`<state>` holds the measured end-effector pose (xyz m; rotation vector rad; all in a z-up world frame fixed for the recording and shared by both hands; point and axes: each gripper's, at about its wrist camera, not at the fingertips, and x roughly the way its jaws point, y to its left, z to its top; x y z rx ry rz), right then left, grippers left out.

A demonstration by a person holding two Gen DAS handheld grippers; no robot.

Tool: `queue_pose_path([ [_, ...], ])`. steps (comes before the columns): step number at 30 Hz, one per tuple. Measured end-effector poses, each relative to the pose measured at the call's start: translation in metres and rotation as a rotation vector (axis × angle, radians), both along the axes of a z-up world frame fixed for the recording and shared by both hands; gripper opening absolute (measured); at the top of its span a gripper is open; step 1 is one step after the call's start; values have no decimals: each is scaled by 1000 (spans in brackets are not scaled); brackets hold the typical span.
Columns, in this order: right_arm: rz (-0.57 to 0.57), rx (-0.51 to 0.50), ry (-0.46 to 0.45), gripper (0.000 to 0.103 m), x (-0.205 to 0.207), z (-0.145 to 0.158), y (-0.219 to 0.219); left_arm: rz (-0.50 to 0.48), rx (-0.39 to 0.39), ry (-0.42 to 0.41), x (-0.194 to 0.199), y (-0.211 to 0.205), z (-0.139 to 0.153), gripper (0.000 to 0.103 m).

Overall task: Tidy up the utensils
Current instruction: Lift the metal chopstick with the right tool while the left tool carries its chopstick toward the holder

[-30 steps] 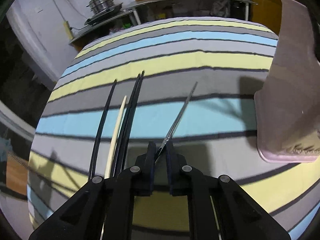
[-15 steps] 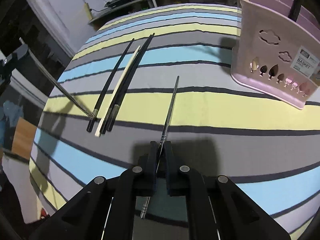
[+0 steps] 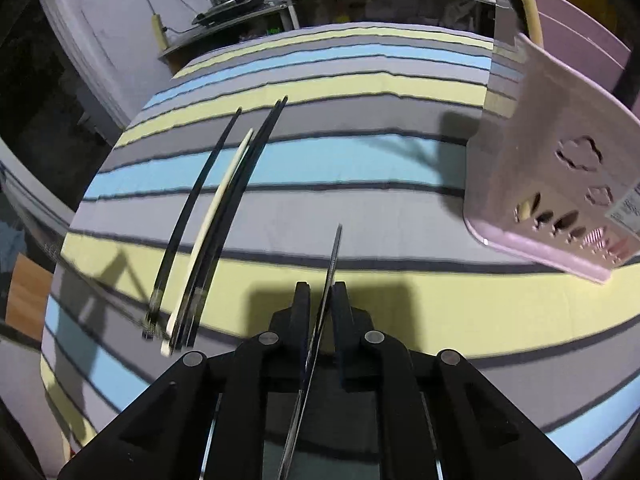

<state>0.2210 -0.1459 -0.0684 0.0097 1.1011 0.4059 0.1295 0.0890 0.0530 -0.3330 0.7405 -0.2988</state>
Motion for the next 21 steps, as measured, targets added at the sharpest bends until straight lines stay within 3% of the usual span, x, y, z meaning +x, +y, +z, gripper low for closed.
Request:
queue_pose_path([
  [10, 39, -6, 3, 5, 7, 4, 2, -26, 11, -3, 5, -11, 3, 4],
  [21, 43, 121, -157, 5, -29, 79, -27, -69, 37, -59, -2, -33, 32, 4],
])
